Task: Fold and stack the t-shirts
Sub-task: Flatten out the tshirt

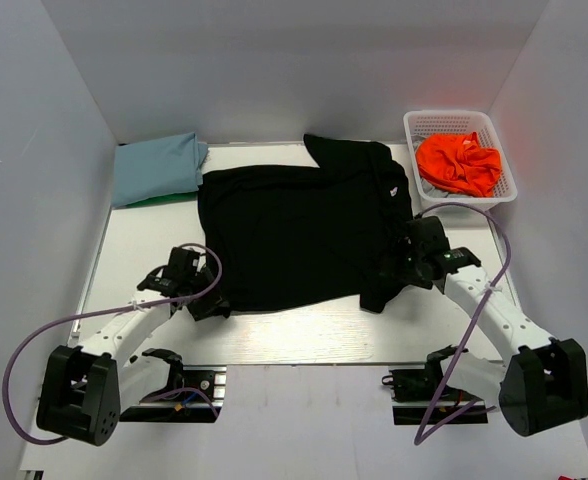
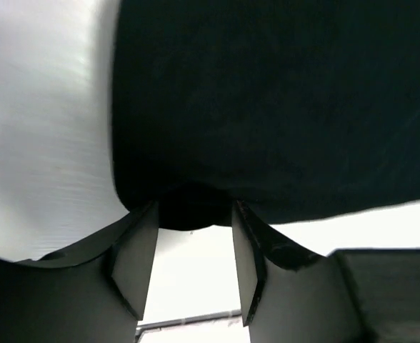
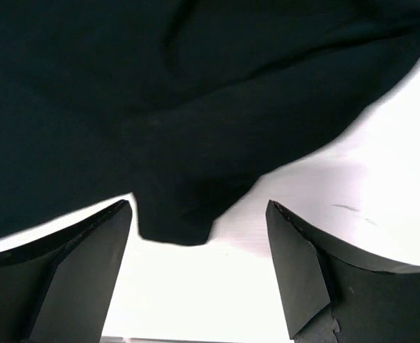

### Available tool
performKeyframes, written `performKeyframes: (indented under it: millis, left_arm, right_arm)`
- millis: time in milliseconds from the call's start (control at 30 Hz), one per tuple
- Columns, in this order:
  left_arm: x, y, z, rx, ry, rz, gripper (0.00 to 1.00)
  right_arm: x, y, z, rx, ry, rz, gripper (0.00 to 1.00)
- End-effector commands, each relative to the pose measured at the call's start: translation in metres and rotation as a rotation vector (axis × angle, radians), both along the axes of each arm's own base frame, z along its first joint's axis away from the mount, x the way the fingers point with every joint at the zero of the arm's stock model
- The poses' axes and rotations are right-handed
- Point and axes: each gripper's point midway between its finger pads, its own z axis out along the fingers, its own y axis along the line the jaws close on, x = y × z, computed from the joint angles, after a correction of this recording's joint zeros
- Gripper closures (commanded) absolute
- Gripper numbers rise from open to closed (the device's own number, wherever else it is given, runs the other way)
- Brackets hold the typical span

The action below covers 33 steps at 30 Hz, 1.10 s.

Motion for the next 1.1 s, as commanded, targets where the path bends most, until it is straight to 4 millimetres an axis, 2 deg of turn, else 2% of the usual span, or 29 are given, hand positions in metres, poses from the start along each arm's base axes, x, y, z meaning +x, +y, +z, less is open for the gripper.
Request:
performKeyframes:
  millis: [0,133,200,300,400,433,500,533,567,600,633,667,767,833,867,900,1033,1067]
  left_arm:
    - [0.004,-0.025,0.009,-0.123,-0.066,-0.101,0.44]
    - [0.006,-0.024,-0.002,-0.118,-0.067,-0.087,0.43]
    - [0.006,-0.027,-0.008,-0.115,-0.053,-0.096,0.43]
    - [0.008,-0.026,-0.016,-0.105,-0.03,-0.082,0.46]
    - [0.004,-0.024,-0.025,-0.097,0.001,-0.08,0.56]
    - [0.001,-0.02,-0.031,-0.07,0.027,-0.069,0.65]
    - [-0.004,-0.012,-0.038,-0.027,0.06,-0.051,0.74]
    - [-0.006,-0.009,-0.039,-0.016,0.067,-0.046,0.83]
    - [-0.002,-0.009,-0.039,-0.008,0.064,-0.043,0.86]
    - [-0.005,-0.004,-0.041,0.016,0.074,-0.033,0.9]
    - [-0.008,-0.001,-0.043,0.033,0.087,-0.027,0.98]
    - [-0.005,0.001,-0.041,0.044,0.086,-0.012,1.0]
    - [0.002,0.007,-0.032,0.083,0.074,0.006,1.0]
    - [0.009,0.012,-0.022,0.107,0.038,0.038,1.0]
    - [0.011,0.016,-0.015,0.127,0.031,0.048,1.0]
    - [0.016,0.024,-0.01,0.163,0.009,0.083,1.0]
    - [0.031,0.04,0.028,0.22,-0.099,0.17,1.0]
    - [0.036,0.043,0.043,0.223,-0.137,0.197,1.0]
  right_arm:
    - [-0.005,0.031,-0.008,0.123,0.03,0.125,0.18]
    - [-0.003,0.04,-0.021,0.147,0.05,0.144,0.21]
    - [-0.009,0.044,-0.03,0.147,0.089,0.167,0.23]
    - [-0.005,0.05,-0.038,0.136,0.084,0.192,0.24]
    - [-0.002,0.052,-0.048,0.123,0.098,0.19,0.27]
    - [0.002,0.053,-0.049,0.124,0.091,0.181,0.29]
    - [0.004,0.052,-0.056,0.105,0.101,0.165,0.38]
    - [0.005,0.051,-0.057,0.097,0.1,0.159,0.42]
    - [0.004,0.051,-0.06,0.087,0.112,0.157,0.48]
    - [0.006,0.044,-0.063,0.055,0.108,0.135,0.53]
    - [0.007,0.041,-0.064,0.039,0.11,0.107,0.59]
    - [0.007,0.038,-0.064,0.03,0.112,0.092,0.7]
    - [0.008,0.033,-0.055,0.02,0.088,0.063,0.84]
    - [0.011,0.03,-0.046,0.012,0.052,0.049,0.98]
    - [0.007,0.026,-0.043,0.0,0.058,0.044,1.0]
    - [0.01,0.023,-0.032,-0.005,0.017,0.032,1.0]
    - [0.007,0.005,-0.01,-0.056,-0.036,-0.009,1.0]
    - [0.007,0.002,-0.005,-0.067,-0.052,-0.019,1.0]
